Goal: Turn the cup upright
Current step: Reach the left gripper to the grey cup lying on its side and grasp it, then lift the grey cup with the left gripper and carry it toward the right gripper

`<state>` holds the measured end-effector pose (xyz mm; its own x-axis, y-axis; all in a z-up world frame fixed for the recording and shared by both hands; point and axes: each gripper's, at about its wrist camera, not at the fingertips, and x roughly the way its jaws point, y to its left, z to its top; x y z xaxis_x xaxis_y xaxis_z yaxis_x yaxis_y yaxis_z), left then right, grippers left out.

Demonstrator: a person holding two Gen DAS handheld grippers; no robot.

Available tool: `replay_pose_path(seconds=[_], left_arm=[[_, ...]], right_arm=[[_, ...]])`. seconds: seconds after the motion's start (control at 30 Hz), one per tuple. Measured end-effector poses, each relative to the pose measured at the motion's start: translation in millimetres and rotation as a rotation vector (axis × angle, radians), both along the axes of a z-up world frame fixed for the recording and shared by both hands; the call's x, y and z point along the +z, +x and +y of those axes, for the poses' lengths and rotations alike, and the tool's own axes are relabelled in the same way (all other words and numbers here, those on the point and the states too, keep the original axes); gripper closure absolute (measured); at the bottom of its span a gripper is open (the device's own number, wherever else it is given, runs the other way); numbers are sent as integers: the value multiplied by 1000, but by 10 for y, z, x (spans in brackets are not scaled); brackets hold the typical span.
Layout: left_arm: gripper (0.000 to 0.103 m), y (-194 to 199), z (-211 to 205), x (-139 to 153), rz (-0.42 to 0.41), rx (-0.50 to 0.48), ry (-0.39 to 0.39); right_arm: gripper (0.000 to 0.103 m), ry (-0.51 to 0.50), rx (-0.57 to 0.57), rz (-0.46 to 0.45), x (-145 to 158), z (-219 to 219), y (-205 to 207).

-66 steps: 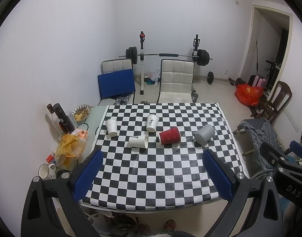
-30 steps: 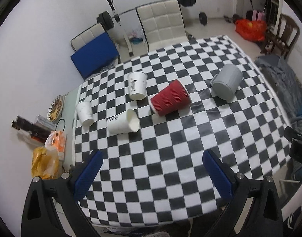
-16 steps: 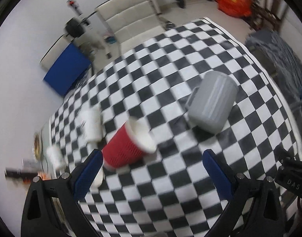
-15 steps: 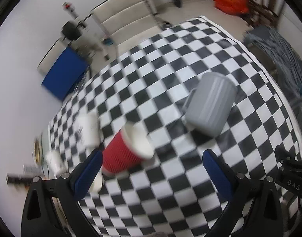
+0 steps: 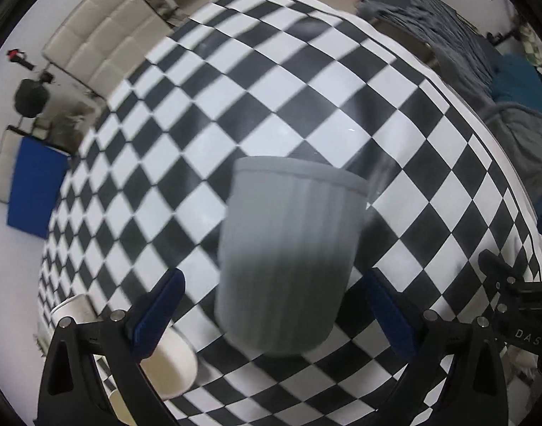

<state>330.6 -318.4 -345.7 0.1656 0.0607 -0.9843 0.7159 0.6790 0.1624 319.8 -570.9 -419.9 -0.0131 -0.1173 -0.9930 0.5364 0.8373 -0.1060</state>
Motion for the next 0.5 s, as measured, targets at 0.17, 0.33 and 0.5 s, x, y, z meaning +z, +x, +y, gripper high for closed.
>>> replay_pose_path(seconds=[0.17,0.33,0.5], left_arm=[[10,59,-87,-148,38,-13,-3],[20,107,-120,-261,45,-15,-3],[21,80,-109,-258,34,29,-27]], right_arm=[[0,25,-19,10,-104,-75,-7],[0,38,-38,19,-159,-115,-17],[0,50,-54,25,-219,-143,-34]])
